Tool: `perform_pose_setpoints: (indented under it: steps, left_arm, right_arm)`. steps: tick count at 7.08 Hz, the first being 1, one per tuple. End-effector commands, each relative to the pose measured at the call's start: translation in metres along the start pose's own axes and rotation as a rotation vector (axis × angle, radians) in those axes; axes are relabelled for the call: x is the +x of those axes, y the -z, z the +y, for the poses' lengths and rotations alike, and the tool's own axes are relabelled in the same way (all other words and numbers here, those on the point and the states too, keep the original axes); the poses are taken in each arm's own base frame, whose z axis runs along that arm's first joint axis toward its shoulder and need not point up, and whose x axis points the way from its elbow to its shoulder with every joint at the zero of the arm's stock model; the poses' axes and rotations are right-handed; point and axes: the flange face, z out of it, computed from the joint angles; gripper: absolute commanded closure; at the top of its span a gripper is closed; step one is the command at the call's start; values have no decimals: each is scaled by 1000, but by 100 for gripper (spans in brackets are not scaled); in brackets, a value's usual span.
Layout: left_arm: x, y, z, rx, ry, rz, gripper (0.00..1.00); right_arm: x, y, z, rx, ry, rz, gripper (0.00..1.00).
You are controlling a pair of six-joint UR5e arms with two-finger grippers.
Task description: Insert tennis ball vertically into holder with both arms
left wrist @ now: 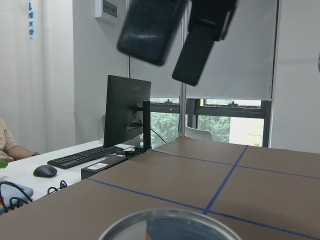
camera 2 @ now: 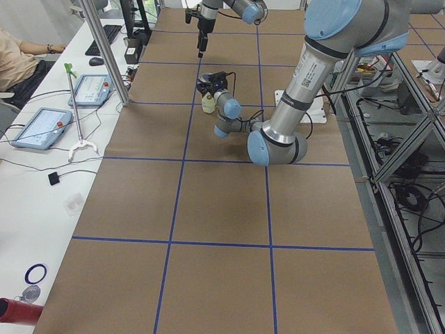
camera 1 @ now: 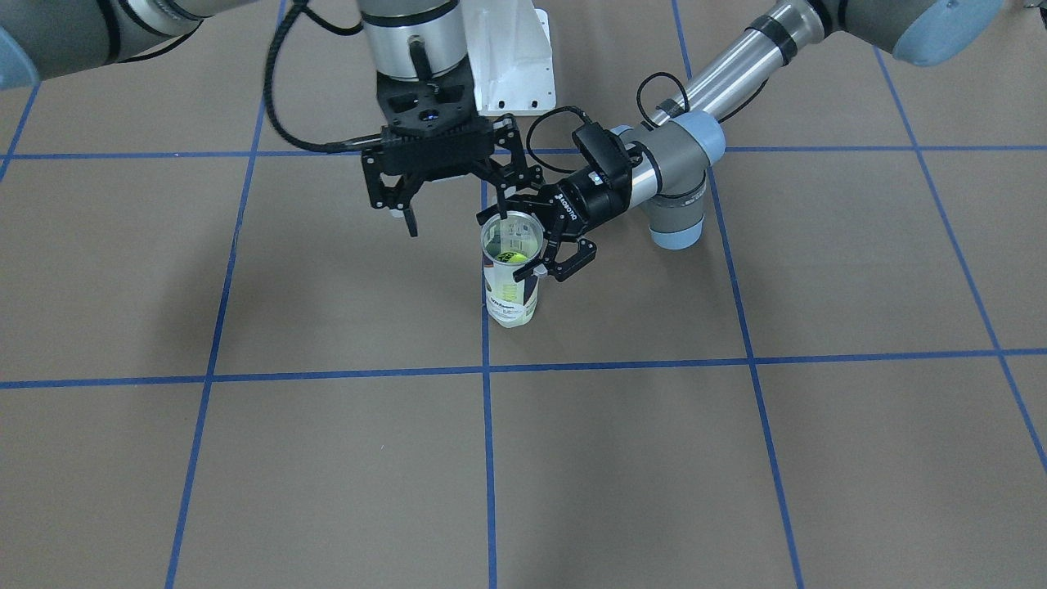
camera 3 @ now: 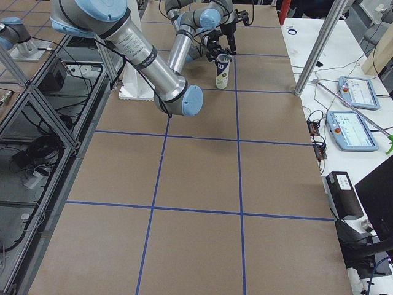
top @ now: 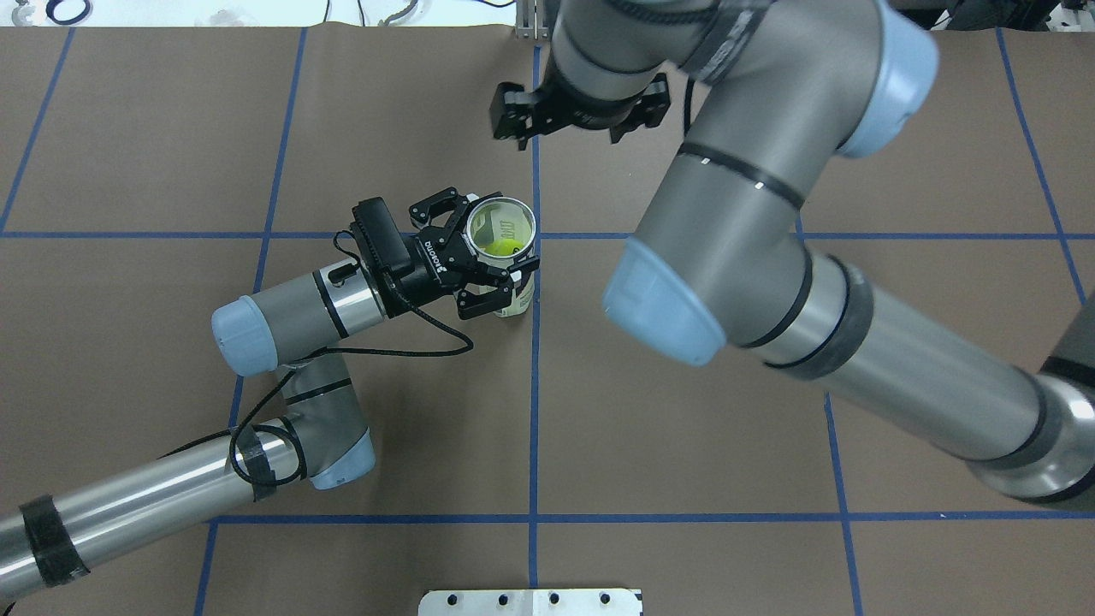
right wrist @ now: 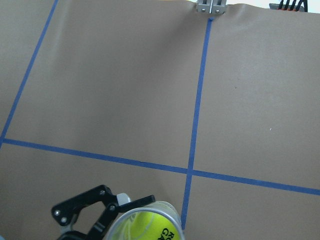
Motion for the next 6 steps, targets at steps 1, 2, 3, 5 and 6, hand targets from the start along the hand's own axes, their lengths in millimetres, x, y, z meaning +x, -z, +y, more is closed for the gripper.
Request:
perform_pose_setpoints:
  steps: [1,2,3,5,6]
  left_arm:
    - [-3,0,-17,32,2,2,1]
    - [-2,0,-26,50,3,6,1]
    - [-8,1,-34,63,-2,0,1]
    - [-37,14,-37,14,-33,5,1]
    - [-61,28,-43,-30,-58,4,1]
  right_arm:
    - [127,9,-45,-12,102,48,2]
    - [199,-3,-51,-4,155,72,2]
    - [267,-11,-49,-15,184,77,2]
    - [406,-15,-32,-93,200,132,1]
    - [474,-13,-19,-134,193,145,1]
